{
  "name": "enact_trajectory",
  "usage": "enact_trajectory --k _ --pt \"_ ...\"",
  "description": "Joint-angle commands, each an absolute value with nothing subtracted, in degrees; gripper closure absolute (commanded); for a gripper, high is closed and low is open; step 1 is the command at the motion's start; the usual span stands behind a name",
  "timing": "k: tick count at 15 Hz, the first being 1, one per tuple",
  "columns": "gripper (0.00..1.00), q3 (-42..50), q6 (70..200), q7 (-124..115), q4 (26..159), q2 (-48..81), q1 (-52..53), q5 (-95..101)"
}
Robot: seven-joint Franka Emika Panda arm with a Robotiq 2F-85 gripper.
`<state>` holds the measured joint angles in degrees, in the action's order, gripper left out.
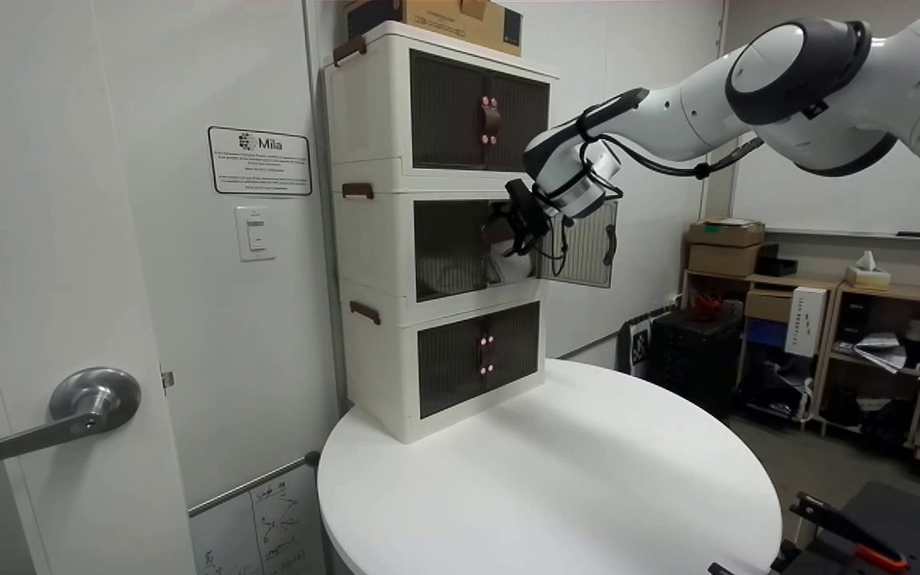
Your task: Put the towel in the middle cabinet
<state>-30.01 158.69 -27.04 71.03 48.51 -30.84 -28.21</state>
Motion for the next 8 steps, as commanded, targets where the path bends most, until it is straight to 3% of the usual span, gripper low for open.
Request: enact_trajectory --k 1,5,8 --pt "0.00 -25.36 151.34 -15.32 75.16 41.99 -30.81 -33.41" --pt "0.00 -21.22 146.78 -8.00 74.34 41.07 -28.72 -34.64" --pt "0.00 -19.33 150.94 -4.23 75.86 41.69 -26.38 -35.62"
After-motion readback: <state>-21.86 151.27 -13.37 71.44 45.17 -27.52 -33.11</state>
